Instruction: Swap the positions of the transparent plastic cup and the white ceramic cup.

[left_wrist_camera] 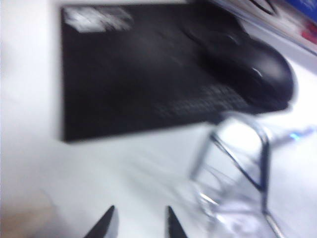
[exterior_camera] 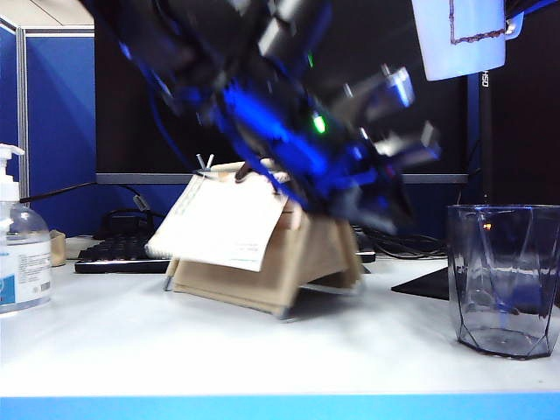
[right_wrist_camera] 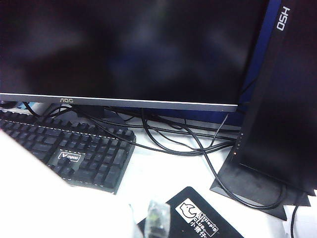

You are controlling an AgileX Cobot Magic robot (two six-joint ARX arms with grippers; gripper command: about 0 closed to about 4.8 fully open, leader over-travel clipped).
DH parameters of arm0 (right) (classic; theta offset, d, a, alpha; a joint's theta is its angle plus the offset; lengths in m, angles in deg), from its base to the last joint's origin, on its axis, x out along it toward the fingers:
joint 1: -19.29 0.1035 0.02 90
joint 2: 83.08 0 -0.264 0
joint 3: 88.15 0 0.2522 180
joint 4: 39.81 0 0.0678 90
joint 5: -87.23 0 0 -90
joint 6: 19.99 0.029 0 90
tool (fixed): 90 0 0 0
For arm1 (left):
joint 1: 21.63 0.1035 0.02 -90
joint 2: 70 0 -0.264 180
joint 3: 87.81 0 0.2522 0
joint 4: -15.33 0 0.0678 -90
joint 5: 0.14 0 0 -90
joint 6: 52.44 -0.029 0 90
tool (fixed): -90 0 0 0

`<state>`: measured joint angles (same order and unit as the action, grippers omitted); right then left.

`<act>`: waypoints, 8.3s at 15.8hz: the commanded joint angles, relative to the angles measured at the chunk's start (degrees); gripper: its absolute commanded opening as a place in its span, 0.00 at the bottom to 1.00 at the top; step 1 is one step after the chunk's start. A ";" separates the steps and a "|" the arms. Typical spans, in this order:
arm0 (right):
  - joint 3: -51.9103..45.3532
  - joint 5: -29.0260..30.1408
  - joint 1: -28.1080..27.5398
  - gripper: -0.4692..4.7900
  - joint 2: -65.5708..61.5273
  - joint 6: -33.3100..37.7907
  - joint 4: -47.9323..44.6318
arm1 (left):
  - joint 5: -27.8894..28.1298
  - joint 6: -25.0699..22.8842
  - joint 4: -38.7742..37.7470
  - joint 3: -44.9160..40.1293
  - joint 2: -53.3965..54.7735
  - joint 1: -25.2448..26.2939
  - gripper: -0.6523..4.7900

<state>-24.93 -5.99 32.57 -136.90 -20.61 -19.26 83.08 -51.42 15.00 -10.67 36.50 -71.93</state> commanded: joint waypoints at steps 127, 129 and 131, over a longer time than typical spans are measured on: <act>-47.50 -7.48 17.97 0.09 53.68 23.15 7.43 | 27.32 18.93 -21.68 -62.80 -106.25 50.84 0.12; -47.91 -7.13 7.19 0.09 53.68 23.15 6.19 | 27.34 18.93 -21.70 -62.80 -106.25 50.84 0.12; -49.42 -7.19 -9.25 0.09 53.68 23.12 1.36 | 27.34 18.93 -21.79 -62.80 -106.25 50.73 0.12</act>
<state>-73.94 -13.03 27.34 -83.31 2.51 -16.77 110.22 -32.43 -6.55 -73.25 -69.73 -21.18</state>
